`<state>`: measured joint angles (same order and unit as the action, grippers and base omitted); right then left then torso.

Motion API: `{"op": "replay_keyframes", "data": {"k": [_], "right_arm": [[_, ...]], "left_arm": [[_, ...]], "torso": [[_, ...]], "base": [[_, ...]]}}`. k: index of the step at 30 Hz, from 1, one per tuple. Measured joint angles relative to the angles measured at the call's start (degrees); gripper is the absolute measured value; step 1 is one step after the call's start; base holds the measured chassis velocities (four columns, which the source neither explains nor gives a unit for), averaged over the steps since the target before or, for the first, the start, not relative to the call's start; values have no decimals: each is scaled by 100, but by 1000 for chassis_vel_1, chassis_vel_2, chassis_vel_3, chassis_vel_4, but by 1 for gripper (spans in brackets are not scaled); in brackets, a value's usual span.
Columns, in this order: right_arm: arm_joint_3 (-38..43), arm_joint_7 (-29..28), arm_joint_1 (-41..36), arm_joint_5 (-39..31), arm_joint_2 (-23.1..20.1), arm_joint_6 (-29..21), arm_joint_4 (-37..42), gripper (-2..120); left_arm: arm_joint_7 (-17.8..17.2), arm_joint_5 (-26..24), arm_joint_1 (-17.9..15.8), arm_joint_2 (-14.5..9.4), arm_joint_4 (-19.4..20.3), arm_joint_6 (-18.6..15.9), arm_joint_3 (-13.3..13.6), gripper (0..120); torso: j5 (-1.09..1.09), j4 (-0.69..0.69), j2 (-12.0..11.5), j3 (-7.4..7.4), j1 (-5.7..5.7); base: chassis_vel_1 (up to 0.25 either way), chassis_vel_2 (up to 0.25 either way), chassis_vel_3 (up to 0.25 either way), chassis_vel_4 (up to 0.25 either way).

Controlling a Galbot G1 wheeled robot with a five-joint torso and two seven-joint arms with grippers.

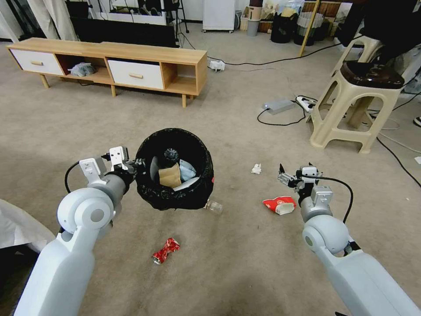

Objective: Pick up the trash bin and place the garbage on the floor into it.

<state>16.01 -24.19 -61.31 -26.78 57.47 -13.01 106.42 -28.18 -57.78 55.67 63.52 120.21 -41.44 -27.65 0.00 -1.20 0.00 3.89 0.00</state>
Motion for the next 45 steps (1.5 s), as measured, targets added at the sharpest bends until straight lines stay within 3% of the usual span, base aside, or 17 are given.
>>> {"op": "replay_keyframes", "data": {"k": [45], "right_arm": [[-101,19,39,72,83,22,-35,100]], "left_arm": [[30,35,-5,27,-15,26,-5,0]], "torso": [[0,1,0,0,0]], "base": [[32,30,31,31]]}}
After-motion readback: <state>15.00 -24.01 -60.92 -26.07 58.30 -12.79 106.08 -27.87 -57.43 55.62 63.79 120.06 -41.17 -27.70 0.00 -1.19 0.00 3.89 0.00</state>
